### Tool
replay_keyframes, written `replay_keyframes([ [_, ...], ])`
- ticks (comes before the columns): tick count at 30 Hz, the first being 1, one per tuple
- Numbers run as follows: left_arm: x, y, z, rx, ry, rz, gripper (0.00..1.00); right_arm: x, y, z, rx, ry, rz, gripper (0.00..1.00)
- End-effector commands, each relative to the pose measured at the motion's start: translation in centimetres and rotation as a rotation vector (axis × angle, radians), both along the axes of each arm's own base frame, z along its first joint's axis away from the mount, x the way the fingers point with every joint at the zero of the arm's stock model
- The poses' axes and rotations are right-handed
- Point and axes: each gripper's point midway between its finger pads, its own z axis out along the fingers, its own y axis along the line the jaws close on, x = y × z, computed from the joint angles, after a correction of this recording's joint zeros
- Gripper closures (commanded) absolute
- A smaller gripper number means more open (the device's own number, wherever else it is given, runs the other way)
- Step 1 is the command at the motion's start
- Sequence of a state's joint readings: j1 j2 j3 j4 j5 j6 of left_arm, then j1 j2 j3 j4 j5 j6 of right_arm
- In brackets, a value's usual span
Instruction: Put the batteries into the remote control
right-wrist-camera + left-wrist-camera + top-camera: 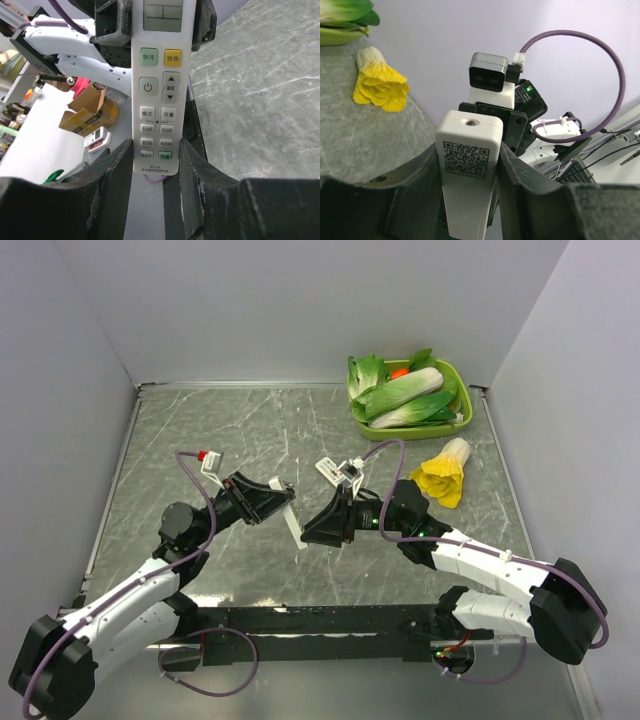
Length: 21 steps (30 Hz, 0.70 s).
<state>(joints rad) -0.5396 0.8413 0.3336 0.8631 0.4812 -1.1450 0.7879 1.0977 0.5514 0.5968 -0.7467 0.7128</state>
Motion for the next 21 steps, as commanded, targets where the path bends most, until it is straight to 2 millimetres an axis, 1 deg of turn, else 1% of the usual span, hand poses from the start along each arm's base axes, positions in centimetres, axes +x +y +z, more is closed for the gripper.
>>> replay_keyframes([
  [1,2.0,1.0,0.5,0.038,0.047,0.145,0.98,0.1,-0.4,2.2,0.045,-0.121,-0.039,0.48],
  [2,2.7,1.2,-1.0,0.090,0.125,0.184,0.98,0.7,-0.6,1.6,0.013,-0.108,-0.080,0.41],
  [3,3.1,1.5,-1.4,0.105,0.153,0.213,0.98,0.9,-0.9,2.0,0.011,-0.145,-0.103,0.35],
  [4,3.8,2.2,-1.4,0.110,0.175,0.269,0.98,1.0,-1.0,1.7,-0.005,-0.155,-0.120,0.26],
  [5,4.2,2.5,-1.5,0.123,0.207,0.300,0.98,1.7,-1.2,1.5,-0.030,-0.155,-0.168,0.23],
  [6,4.3,2.7,-3.0,0.171,0.273,0.321,0.98,1.9,-1.4,1.7,-0.040,-0.188,-0.187,0.20],
  [7,4.9,3.4,-3.5,0.185,0.301,0.381,0.98,1.9,-1.3,1.6,-0.052,-0.199,-0.200,0.15],
  [8,5.0,3.7,-3.3,0.188,0.318,0.402,0.98,2.0,-1.3,1.9,-0.055,-0.217,-0.219,0.14],
  [9,5.0,3.9,-4.3,0.219,0.351,0.418,0.98,2.8,-1.5,1.6,-0.080,-0.236,-0.272,0.12],
  [10,5.0,4.0,-4.4,0.223,0.362,0.430,0.98,3.0,-1.3,1.6,-0.089,-0.247,-0.288,0.12],
  [11,4.9,4.0,-4.4,0.221,0.375,0.428,0.98,2.7,-1.0,1.6,-0.093,-0.262,-0.291,0.11],
  [12,5.2,4.3,-4.8,0.232,0.395,0.457,0.98,3.6,-1.0,1.3,-0.115,-0.287,-0.349,0.11],
  [13,5.2,4.4,-4.9,0.234,0.402,0.463,0.98,3.7,-0.8,1.2,-0.123,-0.302,-0.362,0.11],
  [14,5.4,4.5,-4.9,0.231,0.415,0.478,0.98,3.2,-0.2,1.2,-0.126,-0.320,-0.362,0.12],
  [15,5.4,4.5,-5.0,0.232,0.422,0.479,0.98,3.4,0.2,0.8,-0.148,-0.349,-0.371,0.12],
  [16,5.5,4.5,-5.2,0.239,0.432,0.484,0.98,4.0,0.3,0.8,-0.157,-0.369,-0.418,0.12],
  [17,5.5,4.5,-5.1,0.237,0.437,0.487,0.98,3.6,0.9,1.0,-0.157,-0.387,-0.419,0.12],
  [18,5.5,4.5,-5.1,0.237,0.439,0.489,0.98,3.7,1.3,0.4,-0.182,-0.415,-0.430,0.12],
  [19,5.6,4.5,-5.1,0.236,0.442,0.492,0.98,4.5,1.3,0.4,-0.196,-0.426,-0.479,0.12],
  [20,5.7,4.5,-5.0,0.232,0.443,0.496,0.98,4.7,1.6,0.5,-0.202,-0.438,-0.492,0.12],
  [21,5.7,4.8,-5.5,0.248,0.460,0.509,0.98,4.3,2.2,-0.2,-0.226,-0.451,-0.485,0.13],
])
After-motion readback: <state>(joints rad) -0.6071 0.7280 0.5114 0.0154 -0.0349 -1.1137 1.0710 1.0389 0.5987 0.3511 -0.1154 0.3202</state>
